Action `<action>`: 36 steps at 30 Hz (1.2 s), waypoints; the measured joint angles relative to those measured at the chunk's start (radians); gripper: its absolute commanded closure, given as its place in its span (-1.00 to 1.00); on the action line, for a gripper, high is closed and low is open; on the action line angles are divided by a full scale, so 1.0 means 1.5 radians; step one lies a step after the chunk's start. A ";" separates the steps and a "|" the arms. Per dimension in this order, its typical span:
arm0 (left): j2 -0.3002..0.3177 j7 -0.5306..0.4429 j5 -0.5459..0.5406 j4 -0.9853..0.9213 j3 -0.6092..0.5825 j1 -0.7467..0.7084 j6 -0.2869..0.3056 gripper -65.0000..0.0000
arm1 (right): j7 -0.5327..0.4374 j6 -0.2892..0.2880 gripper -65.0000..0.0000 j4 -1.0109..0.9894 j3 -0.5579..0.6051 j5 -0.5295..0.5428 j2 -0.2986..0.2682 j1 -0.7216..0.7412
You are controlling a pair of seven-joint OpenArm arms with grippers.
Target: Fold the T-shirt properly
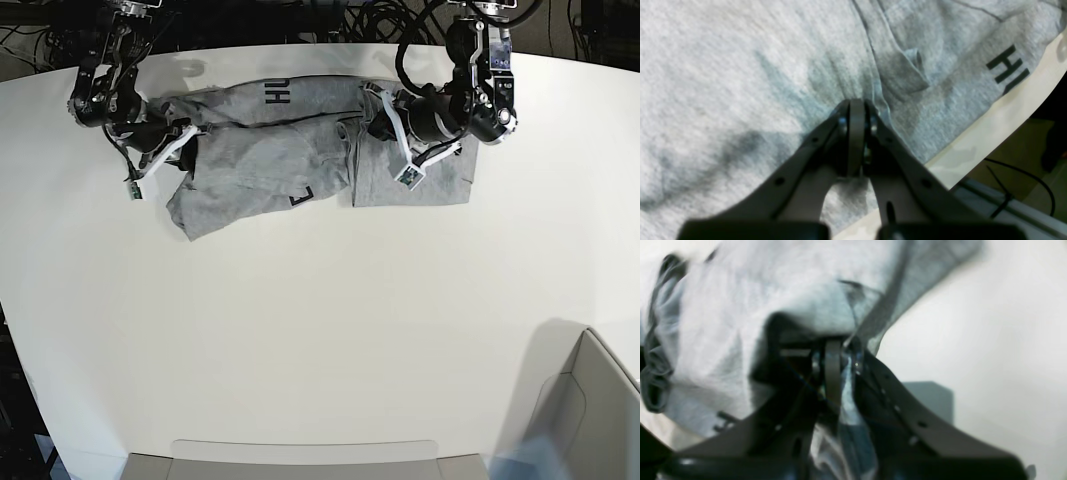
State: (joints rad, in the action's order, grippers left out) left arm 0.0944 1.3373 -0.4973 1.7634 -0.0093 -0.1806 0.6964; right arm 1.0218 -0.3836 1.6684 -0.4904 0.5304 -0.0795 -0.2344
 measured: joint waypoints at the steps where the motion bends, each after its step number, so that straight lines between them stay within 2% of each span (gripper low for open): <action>1: 0.000 0.001 -0.001 0.001 0.000 0.000 0.000 1.00 | -0.002 0.000 1.00 0.000 -0.014 -0.002 -0.002 0.006; 9: 0.010 0.050 0.016 0.064 0.000 -0.013 0.000 1.00 | -0.003 0.003 1.00 0.000 -0.038 0.002 -0.024 0.009; 16: 0.027 0.047 0.016 0.080 0.000 -0.024 0.000 1.00 | -0.006 0.005 1.00 0.000 -0.062 0.000 -0.024 0.009; 22: 0.026 0.046 0.015 0.080 0.000 -0.024 0.000 1.00 | -0.006 0.005 1.00 0.002 -0.062 0.000 -0.024 0.009; 25: 0.026 0.046 0.017 0.080 0.004 -0.024 0.000 1.00 | 0.000 0.006 1.00 0.053 -0.058 -0.003 -0.020 0.001; 29: 0.024 0.042 0.011 0.080 0.093 -0.036 0.000 1.00 | -0.005 0.009 1.00 0.124 -0.024 -0.007 -0.012 -0.003; 33: 0.076 0.050 0.017 0.079 0.146 -0.053 0.000 1.00 | -0.004 0.010 1.00 0.152 0.034 -0.004 -0.006 -0.009; 36: 0.102 0.043 0.017 0.080 0.169 -0.061 0.000 1.00 | -0.005 0.067 1.00 0.153 0.100 -0.005 -0.007 -0.014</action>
State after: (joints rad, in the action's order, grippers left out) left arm 0.2470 1.4021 -0.4725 1.8832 0.2443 -0.2726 0.6964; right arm 1.0142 -0.2829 1.8977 -0.3408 0.5228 -0.0895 -0.2550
